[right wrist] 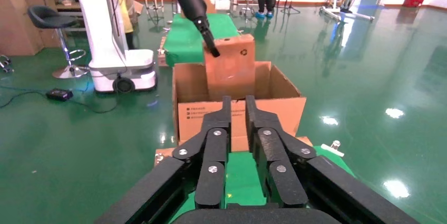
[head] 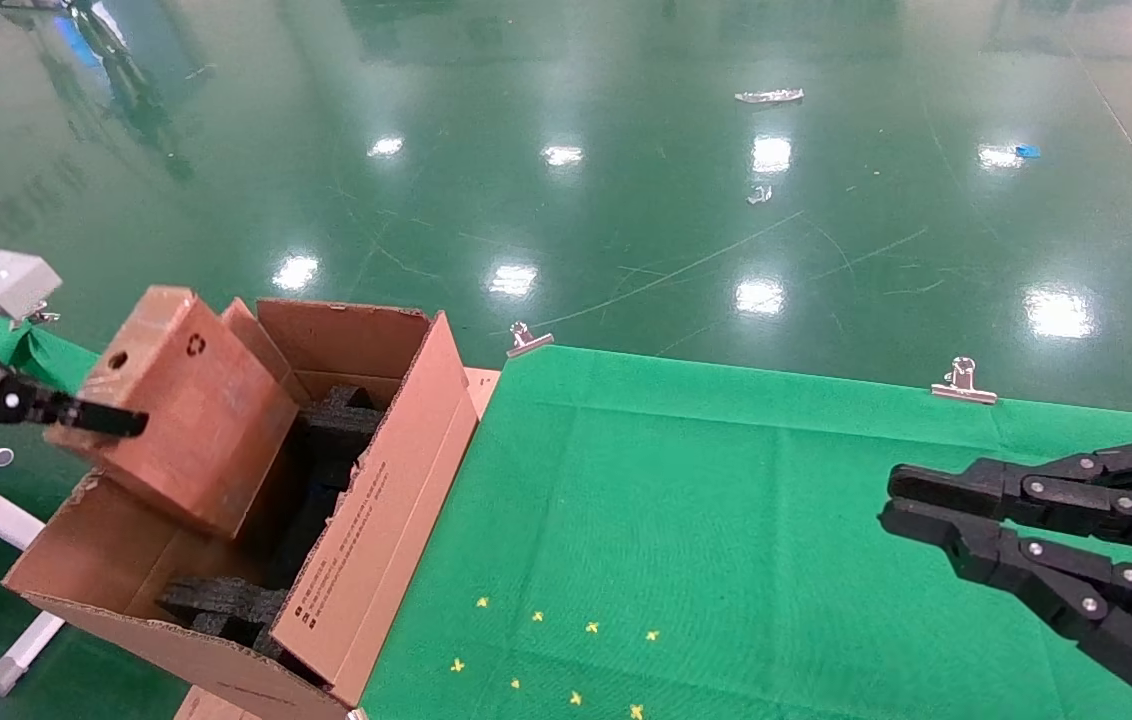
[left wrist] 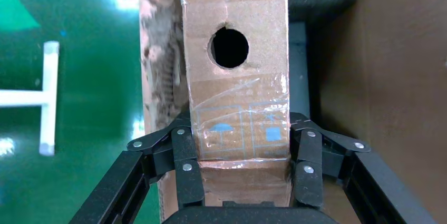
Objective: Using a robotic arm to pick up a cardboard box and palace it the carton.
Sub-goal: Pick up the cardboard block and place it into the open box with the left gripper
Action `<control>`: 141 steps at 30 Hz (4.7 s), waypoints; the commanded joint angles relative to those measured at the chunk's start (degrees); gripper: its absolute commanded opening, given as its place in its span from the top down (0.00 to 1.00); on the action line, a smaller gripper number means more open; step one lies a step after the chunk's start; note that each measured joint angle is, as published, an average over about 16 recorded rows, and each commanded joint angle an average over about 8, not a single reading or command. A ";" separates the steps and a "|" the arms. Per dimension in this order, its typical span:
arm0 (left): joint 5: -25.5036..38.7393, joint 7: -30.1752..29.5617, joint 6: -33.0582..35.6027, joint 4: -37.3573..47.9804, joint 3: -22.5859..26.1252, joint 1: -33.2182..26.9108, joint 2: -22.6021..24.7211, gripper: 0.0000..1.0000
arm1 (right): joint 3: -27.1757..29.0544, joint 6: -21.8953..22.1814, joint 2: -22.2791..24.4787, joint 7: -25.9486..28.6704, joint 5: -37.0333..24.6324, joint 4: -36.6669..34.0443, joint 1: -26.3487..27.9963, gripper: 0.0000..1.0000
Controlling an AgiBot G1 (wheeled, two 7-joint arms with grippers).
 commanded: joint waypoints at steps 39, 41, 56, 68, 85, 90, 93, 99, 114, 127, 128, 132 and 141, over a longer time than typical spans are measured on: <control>-12.08 10.57 -9.79 24.64 0.04 27.54 16.77 1.00 | -0.13 0.06 0.06 -0.07 0.09 0.00 0.03 0.00; -12.74 11.81 -9.43 26.16 -0.40 27.73 17.46 1.00 | -0.14 0.06 0.06 -0.07 0.10 0.00 0.03 0.00; -14.01 19.77 -6.39 33.28 -1.92 21.01 19.79 1.00 | -0.19 0.08 0.08 -0.09 0.13 0.00 0.04 0.00; -12.18 21.84 -4.90 35.96 -0.71 21.50 20.78 1.00 | -0.23 0.10 0.09 -0.11 0.16 0.00 0.05 0.00; -13.90 21.23 -6.69 37.96 -1.69 30.31 22.13 1.00 | -0.28 0.12 0.12 -0.14 0.19 0.00 0.06 0.00; -15.02 21.56 -7.03 38.07 -2.45 31.37 22.80 0.87 | -0.30 0.13 0.12 -0.15 0.20 0.00 0.07 0.00; -15.80 22.16 -6.77 38.05 -2.99 31.43 22.77 0.49 | -0.30 0.13 0.13 -0.15 0.21 0.00 0.07 0.00; -16.70 23.40 -5.80 38.25 -3.63 30.44 22.44 0.00 | -0.32 0.14 0.13 -0.16 0.22 0.00 0.07 0.00; -15.46 23.68 -4.03 39.46 -2.79 26.85 22.77 0.00 | -0.37 0.16 0.15 -0.18 0.25 0.00 0.08 0.00; -15.42 24.34 -3.80 39.70 -2.75 24.40 22.50 0.00 | -0.41 0.18 0.17 -0.20 0.28 0.00 0.09 0.00; -15.47 24.62 -3.76 39.65 -2.79 23.78 22.41 0.00 | -0.41 0.18 0.17 -0.21 0.28 0.00 0.09 0.00; -15.53 25.78 -3.45 39.49 -2.84 20.67 22.14 0.00 | -0.42 0.18 0.17 -0.21 0.29 0.00 0.09 0.00; -15.19 28.10 -2.43 39.06 -2.64 13.57 22.17 0.00 | -0.45 0.19 0.18 -0.22 0.31 0.00 0.10 0.00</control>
